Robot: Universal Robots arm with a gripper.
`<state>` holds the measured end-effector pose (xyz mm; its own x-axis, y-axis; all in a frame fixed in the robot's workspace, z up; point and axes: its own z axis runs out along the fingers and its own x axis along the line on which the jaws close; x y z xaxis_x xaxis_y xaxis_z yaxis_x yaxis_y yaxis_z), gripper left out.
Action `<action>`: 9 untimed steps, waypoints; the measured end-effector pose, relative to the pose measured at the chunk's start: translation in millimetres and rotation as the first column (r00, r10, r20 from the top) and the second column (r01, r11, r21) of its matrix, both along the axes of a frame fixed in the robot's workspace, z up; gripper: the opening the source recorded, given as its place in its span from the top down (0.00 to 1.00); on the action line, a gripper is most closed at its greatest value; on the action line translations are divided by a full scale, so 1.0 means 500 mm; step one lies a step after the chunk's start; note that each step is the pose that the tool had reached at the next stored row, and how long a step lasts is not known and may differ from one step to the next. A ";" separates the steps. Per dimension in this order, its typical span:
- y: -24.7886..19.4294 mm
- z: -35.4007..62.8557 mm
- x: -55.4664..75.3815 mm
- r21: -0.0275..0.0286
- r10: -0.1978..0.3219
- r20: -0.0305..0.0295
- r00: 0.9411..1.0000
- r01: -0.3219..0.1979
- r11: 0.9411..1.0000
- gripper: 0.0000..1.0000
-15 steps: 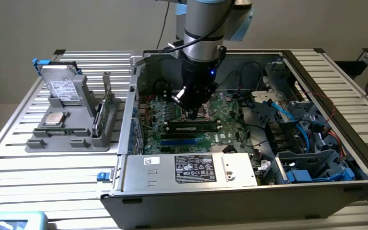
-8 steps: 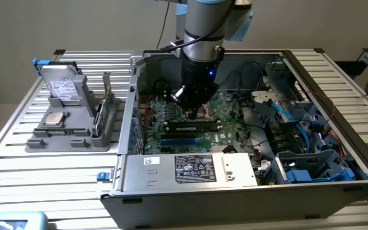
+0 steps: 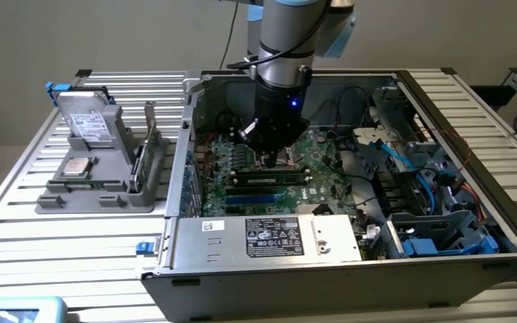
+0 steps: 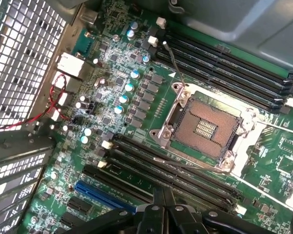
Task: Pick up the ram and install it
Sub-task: 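Press down the ram until it locks into place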
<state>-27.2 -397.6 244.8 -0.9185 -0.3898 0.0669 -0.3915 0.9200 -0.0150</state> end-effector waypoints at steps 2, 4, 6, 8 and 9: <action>0.0000 0.000 0.000 0.000 -0.023 0.001 1.000 0.023 1.000 0.89; 0.0000 0.000 0.000 0.000 -0.044 0.005 0.999 0.044 0.999 0.89; 0.0000 0.000 0.000 -0.005 -0.058 0.013 0.998 0.058 0.998 0.89; -0.0001 0.000 0.000 -0.011 -0.070 0.023 0.997 0.071 0.997 0.89; 0.0000 0.000 0.000 -0.013 -0.077 0.028 0.997 0.077 0.997 0.89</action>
